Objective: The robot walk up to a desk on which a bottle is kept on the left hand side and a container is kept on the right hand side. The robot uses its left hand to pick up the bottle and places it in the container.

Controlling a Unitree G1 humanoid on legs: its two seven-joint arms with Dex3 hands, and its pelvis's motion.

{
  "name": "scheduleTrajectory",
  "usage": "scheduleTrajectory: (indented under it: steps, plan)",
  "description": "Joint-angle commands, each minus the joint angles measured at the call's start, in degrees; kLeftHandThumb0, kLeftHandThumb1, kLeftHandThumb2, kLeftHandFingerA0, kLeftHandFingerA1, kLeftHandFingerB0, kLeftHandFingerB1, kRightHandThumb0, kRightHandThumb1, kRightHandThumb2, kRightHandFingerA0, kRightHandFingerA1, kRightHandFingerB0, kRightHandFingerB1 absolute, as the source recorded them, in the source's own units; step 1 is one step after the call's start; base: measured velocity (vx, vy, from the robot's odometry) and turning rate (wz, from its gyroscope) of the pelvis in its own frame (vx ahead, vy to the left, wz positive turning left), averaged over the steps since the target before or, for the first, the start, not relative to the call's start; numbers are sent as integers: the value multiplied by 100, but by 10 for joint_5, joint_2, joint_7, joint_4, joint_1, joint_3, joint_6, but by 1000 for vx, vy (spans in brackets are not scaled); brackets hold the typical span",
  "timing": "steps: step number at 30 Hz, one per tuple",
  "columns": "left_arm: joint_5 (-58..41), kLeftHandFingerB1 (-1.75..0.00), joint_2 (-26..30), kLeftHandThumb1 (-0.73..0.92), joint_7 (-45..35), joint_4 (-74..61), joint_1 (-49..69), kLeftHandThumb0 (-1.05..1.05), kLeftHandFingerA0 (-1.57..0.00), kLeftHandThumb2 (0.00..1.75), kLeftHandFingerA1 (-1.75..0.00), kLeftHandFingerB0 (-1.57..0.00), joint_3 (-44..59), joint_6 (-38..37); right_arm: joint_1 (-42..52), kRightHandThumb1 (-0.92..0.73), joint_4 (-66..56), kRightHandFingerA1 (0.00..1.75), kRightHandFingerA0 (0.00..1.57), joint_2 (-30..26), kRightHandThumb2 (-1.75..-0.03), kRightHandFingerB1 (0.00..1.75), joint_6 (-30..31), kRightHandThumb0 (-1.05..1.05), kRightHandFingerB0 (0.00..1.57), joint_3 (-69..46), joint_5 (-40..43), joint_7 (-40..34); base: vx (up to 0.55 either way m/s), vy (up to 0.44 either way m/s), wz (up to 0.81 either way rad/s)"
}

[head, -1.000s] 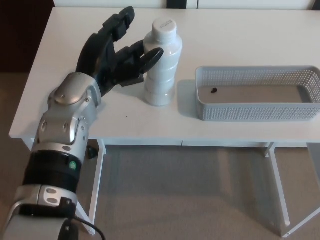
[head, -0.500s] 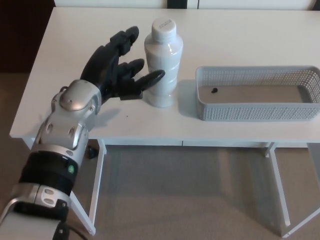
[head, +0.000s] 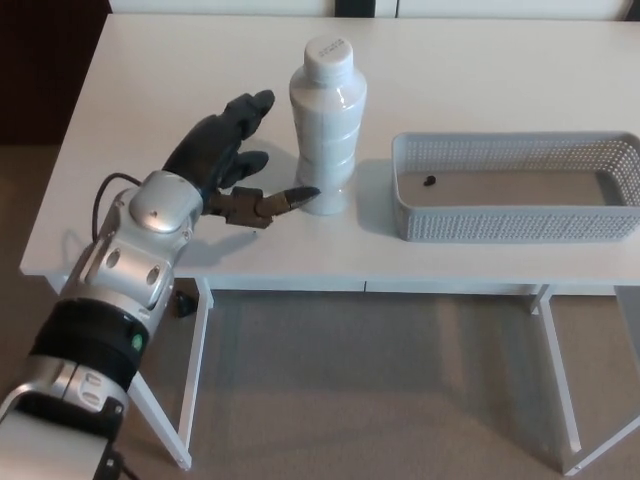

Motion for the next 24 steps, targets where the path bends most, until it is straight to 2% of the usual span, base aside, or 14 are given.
scheduleTrajectory:
  steps: [1, 3, 4, 7, 9, 10, 11, 13, 15, 16, 17, 18, 23, 24]
  plan:
    - [24, -10, -10, 48, 37, 34, -29, -64, -7, 55, -27, 0, 6, -18, -6, -32, -1, 51, 89, -10, -69, 50, 5, -73, 81, 4, -7, -2, 0, 0, 0]
    - [18, -6, -22, 49, 46, 43, -36, -61, -5, 56, -28, 0, 15, -13, -7, -41, -1, 47, 95, -12, -56, 44, 2, -67, 84, 8, -11, -2, 0, 0, 0]
    - [16, -6, -26, 40, 49, 49, -40, -63, -6, 75, -25, 0, 18, -13, -9, -41, -1, 47, 95, -12, -56, 44, 0, -67, 84, 10, -13, -2, 0, 0, 0]
    - [15, -6, -30, 40, 51, 58, -44, -63, -5, 74, -23, 0, 24, -20, -12, -42, -1, 47, 95, -14, -56, 44, 1, -68, 83, 16, -18, -6, 0, 0, 0]
    - [16, -7, -31, 50, 56, 68, -49, -62, -12, 56, -33, 0, 28, -24, -16, -41, -1, 47, 95, -15, -55, 44, 3, -69, 84, 16, -17, -6, 0, 0, 0]
    - [17, -6, -32, 41, 59, 71, -50, -65, -5, 76, -41, 0, 30, -23, -16, -33, 0, 52, 90, -15, -70, 50, 2, -73, 81, 15, -16, -4, 0, 0, 0]
    - [17, -6, -32, 41, 61, 74, -52, -65, -5, 76, -41, 0, 31, -22, -16, -33, 0, 52, 90, -15, -70, 50, 1, -73, 81, 15, -16, -2, 0, 0, 0]
    - [18, -6, -32, 41, 63, 77, -53, -64, -6, 75, -44, 0, 32, -22, -16, -41, 0, 47, 94, -15, -55, 44, 1, -69, 84, 16, -15, -1, 0, 0, 0]
    - [20, -6, -29, 40, 68, 90, -59, -65, -9, 75, -45, 0, 35, -28, -17, -31, -4, 57, 97, -15, -73, 52, 4, -78, 83, 17, -16, 1, 0, 0, 0]
    - [21, -6, -27, 40, 68, 97, -63, -65, -10, 75, -45, 0, 36, -31, -19, -41, -5, 46, 91, -14, -54, 44, 5, -67, 84, 18, -17, 0, 0, 0, 0]
    - [21, -6, -27, 40, 68, 97, -63, -65, -10, 75, -45, 0, 36, -31, -19, -41, -5, 46, 91, -14, -54, 44, 5, -67, 84, 18, -17, 0, 0, 0, 0]
    - [22, -7, -28, 39, 69, 109, -70, -64, -12, 76, -46, 0, 37, -37, -20, -33, -3, 52, 89, -13, -70, 51, 6, -72, 81, 19, -18, -1, 0, 0, 0]
    - [23, -10, -35, 39, 74, 129, -86, -64, 0, 79, -18, 0, 35, -39, -17, -42, -4, 46, 92, -11, -55, 44, 2, -66, 83, 24, -21, -1, 0, 0, 0]
    - [25, -6, -40, 41, 75, 139, -96, -66, -7, 78, -30, 0, 33, -41, -16, -41, -6, 46, 90, -11, -55, 44, 2, -66, 83, 24, -21, -1, 0, 0, 0]
